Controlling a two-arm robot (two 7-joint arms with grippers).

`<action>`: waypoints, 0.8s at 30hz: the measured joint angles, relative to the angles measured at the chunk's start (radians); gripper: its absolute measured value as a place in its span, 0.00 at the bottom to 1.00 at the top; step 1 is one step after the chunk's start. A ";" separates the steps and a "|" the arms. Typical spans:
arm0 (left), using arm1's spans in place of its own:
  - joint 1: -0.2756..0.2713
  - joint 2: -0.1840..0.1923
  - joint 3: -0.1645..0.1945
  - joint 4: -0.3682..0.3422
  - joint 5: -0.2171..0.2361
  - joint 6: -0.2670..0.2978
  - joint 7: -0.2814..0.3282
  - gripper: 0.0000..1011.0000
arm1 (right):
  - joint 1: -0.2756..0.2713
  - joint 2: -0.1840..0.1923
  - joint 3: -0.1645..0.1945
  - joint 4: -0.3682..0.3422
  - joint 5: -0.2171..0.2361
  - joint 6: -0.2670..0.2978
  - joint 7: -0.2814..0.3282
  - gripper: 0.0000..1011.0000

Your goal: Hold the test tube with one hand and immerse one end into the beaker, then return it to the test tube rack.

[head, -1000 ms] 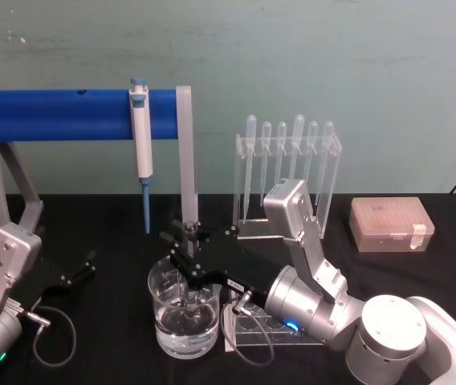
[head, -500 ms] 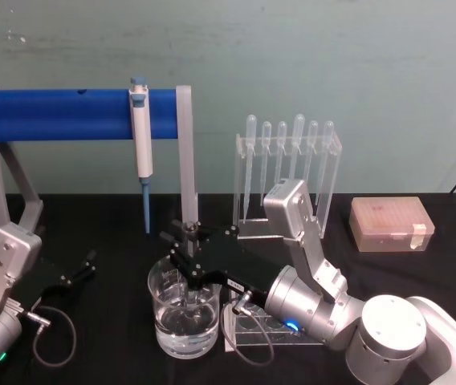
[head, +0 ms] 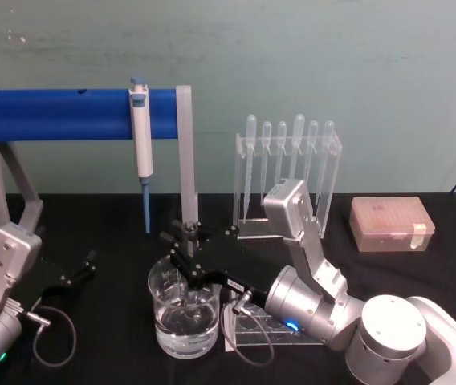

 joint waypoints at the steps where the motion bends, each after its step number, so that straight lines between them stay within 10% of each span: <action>1: 0.000 0.000 0.000 0.000 0.000 0.000 0.000 0.99 | 0.000 0.000 0.000 0.000 0.000 0.000 0.000 0.22; 24: 0.000 0.000 0.000 0.000 0.000 0.000 0.000 0.99 | 0.000 0.000 0.000 0.000 0.000 0.000 0.000 0.22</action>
